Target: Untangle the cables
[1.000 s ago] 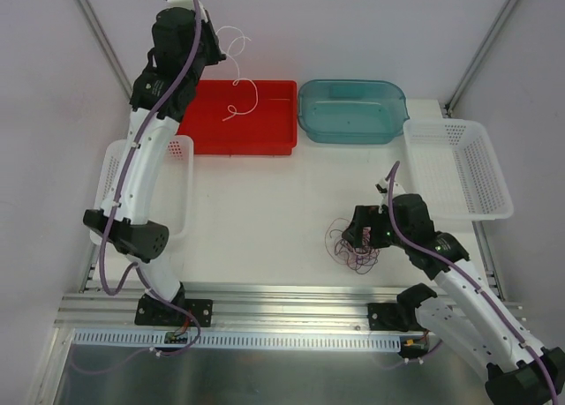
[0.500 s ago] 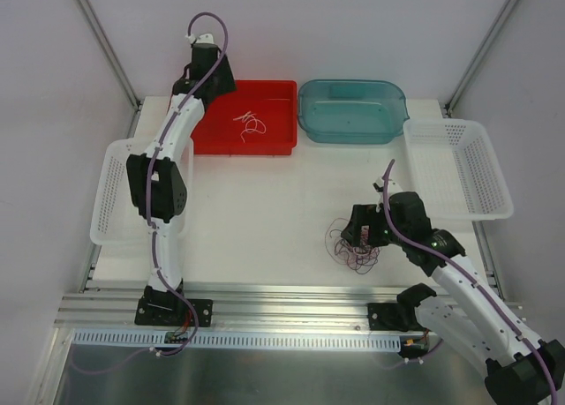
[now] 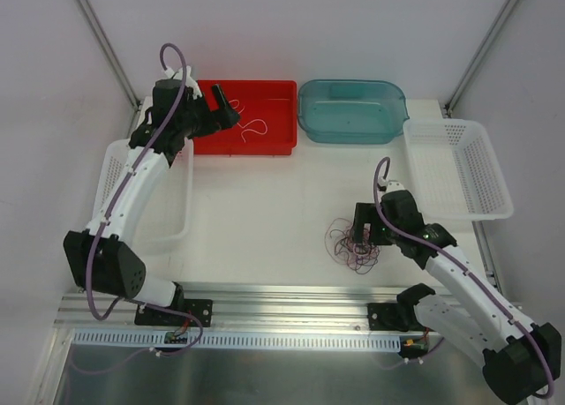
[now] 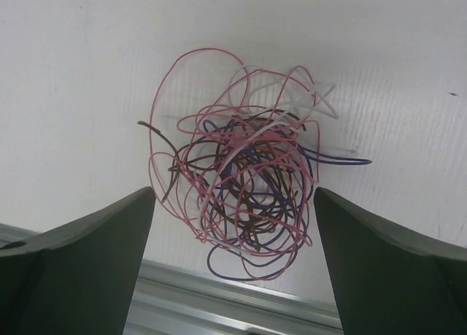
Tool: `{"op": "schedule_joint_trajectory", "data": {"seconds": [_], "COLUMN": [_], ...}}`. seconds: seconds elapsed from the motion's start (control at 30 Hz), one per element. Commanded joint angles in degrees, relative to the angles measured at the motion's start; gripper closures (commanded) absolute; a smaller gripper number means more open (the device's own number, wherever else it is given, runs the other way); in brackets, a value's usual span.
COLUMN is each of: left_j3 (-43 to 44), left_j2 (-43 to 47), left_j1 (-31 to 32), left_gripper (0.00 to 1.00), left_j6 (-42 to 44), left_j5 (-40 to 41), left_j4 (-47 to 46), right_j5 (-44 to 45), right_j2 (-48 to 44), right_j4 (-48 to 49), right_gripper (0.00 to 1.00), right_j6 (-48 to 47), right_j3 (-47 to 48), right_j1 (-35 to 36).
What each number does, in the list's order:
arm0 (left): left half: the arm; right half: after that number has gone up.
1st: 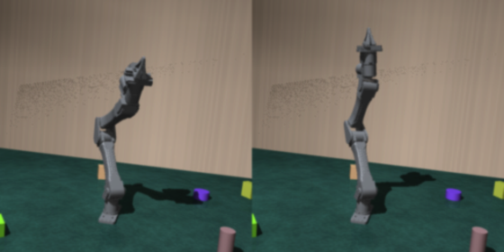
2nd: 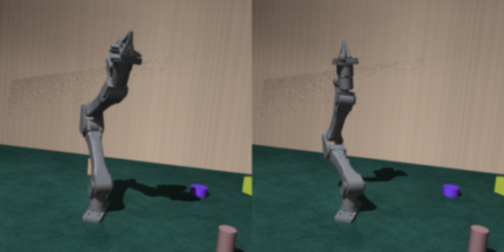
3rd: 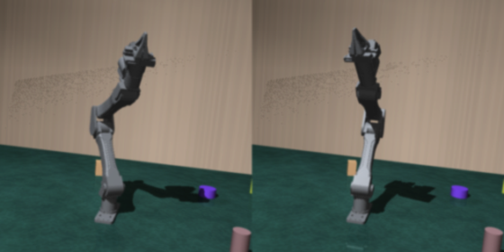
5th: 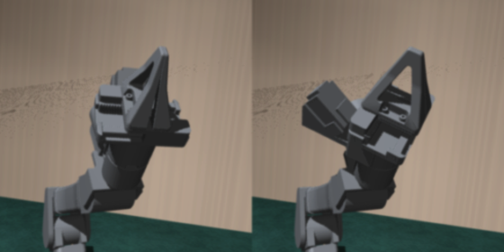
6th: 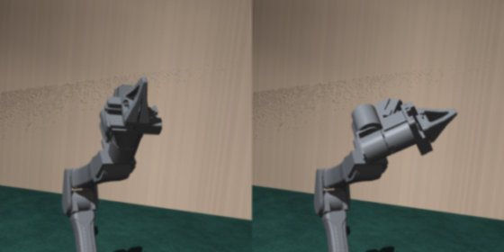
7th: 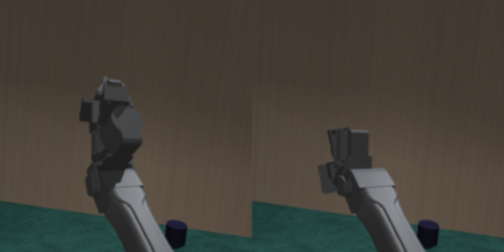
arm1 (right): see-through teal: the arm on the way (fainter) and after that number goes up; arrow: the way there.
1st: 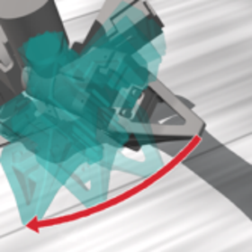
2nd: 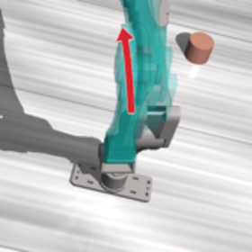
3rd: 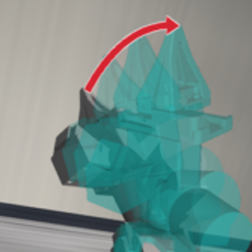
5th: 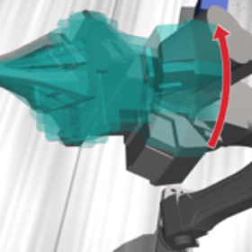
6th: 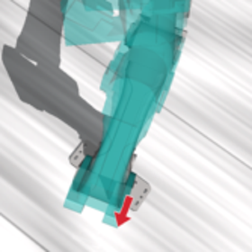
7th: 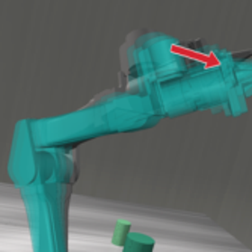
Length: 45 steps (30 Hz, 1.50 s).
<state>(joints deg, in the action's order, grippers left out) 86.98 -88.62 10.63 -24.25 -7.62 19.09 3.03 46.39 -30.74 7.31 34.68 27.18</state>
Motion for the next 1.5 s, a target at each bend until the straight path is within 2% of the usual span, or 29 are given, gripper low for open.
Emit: {"op": "schedule_joint_trajectory", "data": {"seconds": [0.0,0.03,0.2,0.27,0.43,0.57,0.67,0.8,0.93,1.1,1.3,1.47], "left_j3": [-10.93,-15.57,-27.20,-31.32,-37.49,-41.18,-41.54,-40.14,-36.81,-34.25,-31.96,-30.47], "left_j2": [8.60,10.20,19.86,21.99,26.39,27.10,27.10,24.47,19.72,13.04,6.19,1.44], "left_j1": [1.75,2.98,7.37,9.48,15.98,18.80,21.61,26.89,31.63,36.38,39.72,42.10], "left_gripper": [0.01,0.01,0.01,0.01,0.01,0.01,0.01,0.01,0.01,0.04,0.09,0.14], "left_j6": [-4.05,-4.14,-4.93,-5.19,-7.74,-9.85,-11.69,-13.27,-14.16,-14.68,-15.83,-16.18], "left_j5": [-9.86,-11.18,-13.04,-13.04,-11.90,-11.37,-10.23,-6.28,-3.81,-0.91,-1.61,-1.70], "left_j4": [-0.46,-0.46,-0.37,-0.28,-0.28,-0.37,-0.37,-0.55,-1.34,-2.83,-5.29,-6.08], "right_j5": [3.13,2.69,-4.68,-5.49,-4.78,-3.73,-2.60,6.08,8.14,6.21,1.03,-1.88], "right_j2": [2.21,3.34,8.35,10.90,21.96,25.58,23.85,20.15,17.95,18.55,23.65,28.30], "right_j4": [0.76,2.42,10.51,14.54,19.31,19.67,17.74,11.33,6.14,7.62,14.47,18.17], "right_gripper": [0.05,0.06,0.09,0.09,0.09,0.09,0.09,0.10,0.16,0.24,0.42,0.50], "right_j6": [1.83,2.61,7.35,9.12,13.68,13.96,12.65,9.04,8.33,8.43,5.88,2.97], "right_j3": [-0.66,-1.10,-4.26,-3.66,4.85,10.74,12.34,13.83,13.93,14.28,13.93,13.40], "right_j1": [-0.37,-0.29,1.03,5.06,15.43,19.13,19.49,19.32,15.46,11.76,8.51,8.24]}}
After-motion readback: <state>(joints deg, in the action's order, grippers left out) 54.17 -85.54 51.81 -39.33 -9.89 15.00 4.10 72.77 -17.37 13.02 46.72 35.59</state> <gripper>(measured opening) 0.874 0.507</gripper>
